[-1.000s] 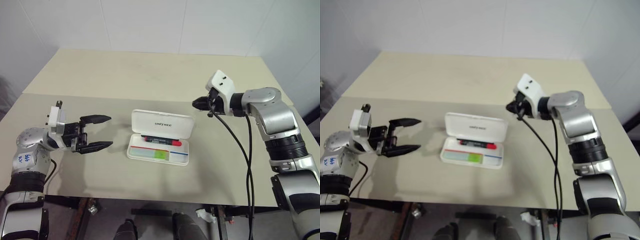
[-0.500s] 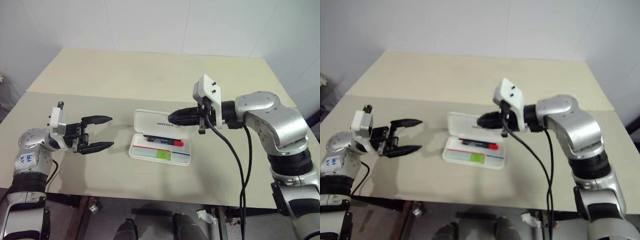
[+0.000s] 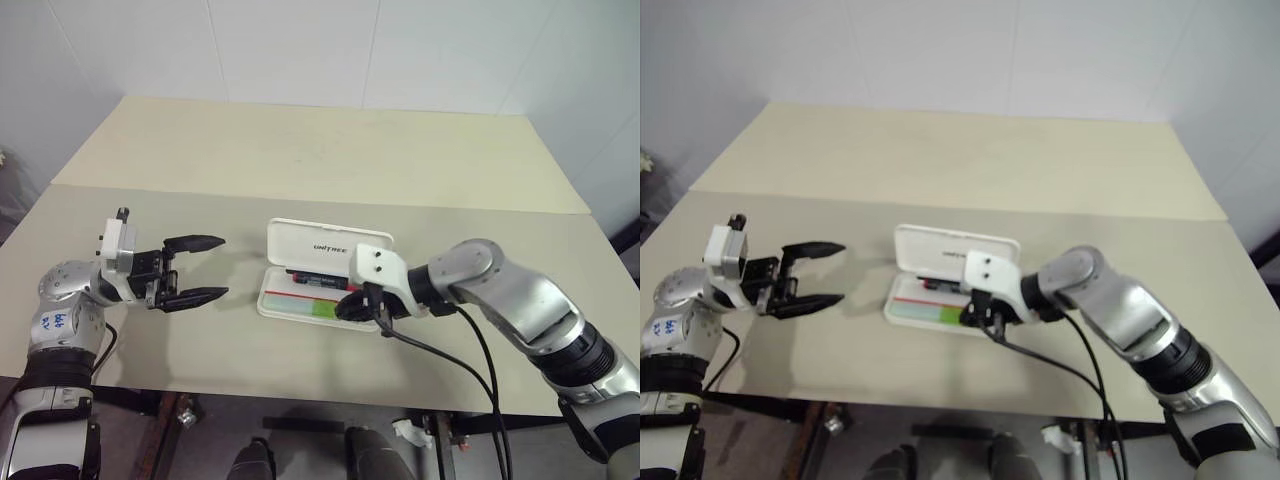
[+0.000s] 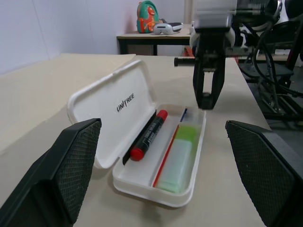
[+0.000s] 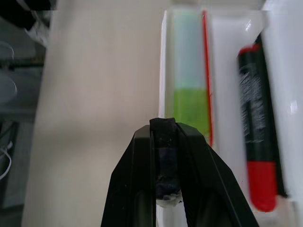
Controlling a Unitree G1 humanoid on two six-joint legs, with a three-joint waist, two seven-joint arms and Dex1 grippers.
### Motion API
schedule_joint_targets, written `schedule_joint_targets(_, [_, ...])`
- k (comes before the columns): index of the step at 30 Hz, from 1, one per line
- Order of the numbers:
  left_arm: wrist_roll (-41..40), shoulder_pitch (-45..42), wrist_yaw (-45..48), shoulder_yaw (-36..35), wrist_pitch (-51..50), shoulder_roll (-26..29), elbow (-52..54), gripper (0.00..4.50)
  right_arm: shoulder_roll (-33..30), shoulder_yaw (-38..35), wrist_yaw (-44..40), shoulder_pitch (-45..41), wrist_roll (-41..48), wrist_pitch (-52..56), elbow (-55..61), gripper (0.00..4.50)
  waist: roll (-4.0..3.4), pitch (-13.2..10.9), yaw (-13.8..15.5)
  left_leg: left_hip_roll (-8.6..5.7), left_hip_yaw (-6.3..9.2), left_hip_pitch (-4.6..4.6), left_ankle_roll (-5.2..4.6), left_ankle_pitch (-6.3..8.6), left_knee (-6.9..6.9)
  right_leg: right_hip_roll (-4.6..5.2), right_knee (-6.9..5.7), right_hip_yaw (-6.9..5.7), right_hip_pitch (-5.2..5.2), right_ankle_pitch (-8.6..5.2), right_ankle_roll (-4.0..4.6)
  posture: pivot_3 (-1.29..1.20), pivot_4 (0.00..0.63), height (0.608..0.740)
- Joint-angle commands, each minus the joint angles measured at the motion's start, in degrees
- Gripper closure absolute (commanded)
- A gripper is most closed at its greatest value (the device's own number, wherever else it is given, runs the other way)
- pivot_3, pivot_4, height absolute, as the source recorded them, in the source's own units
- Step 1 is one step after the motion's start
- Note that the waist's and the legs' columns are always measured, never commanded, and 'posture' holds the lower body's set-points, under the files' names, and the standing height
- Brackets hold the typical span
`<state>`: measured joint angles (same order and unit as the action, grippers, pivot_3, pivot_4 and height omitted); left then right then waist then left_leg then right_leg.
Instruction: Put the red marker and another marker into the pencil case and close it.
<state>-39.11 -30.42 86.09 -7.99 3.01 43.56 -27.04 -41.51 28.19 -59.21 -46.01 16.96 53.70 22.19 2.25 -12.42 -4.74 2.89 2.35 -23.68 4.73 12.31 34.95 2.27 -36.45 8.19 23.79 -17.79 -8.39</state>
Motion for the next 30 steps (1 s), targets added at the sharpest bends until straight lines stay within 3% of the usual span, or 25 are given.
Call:
schedule_joint_targets(1, [-1.6,0.5,6.4,-0.9,-0.2,1.3,2.6,0.00,0.6,0.7,0.0,-0.4,-1.4,-1.9,-0.2,4.17,0.00,0.0,0.0,0.00,0.00,0.00,0.00,0.00,0.00,0.00,0.00,0.00,0.00,0.00,0.00,0.00,0.150,0.740])
schedule_joint_targets(24, [-0.6,1.8,6.4,-3.0,-0.3,1.0,3.7,0.00,0.7,0.9,-4.1,-1.9,-7.9,-6.4,-7.3,4.17,0.00,0.0,0.0,0.00,0.02,0.01,-0.01,0.01,0.01,0.00,-0.02,-0.02,-0.01,0.00,0.00,0.00,0.150,0.740])
schedule_joint_targets(25, [-0.5,1.7,6.4,-3.0,-0.3,1.0,3.6,0.00,0.6,0.9,-4.3,-1.7,-8.0,-6.2,-7.1,3.43,0.00,0.0,0.0,0.00,0.01,0.01,-0.01,0.01,0.01,0.00,-0.02,-0.02,-0.01,0.00,0.00,0.00,0.150,0.740])
schedule_joint_targets(30, [-0.2,1.3,6.4,-2.8,-0.1,0.8,3.3,0.00,0.6,0.3,-4.5,-1.6,-7.7,-5.1,-6.3,1.86,0.00,0.0,-0.1,0.00,0.01,0.01,-0.01,0.01,0.02,0.00,-0.02,-0.02,-0.01,0.00,-0.01,0.00,0.150,0.740])
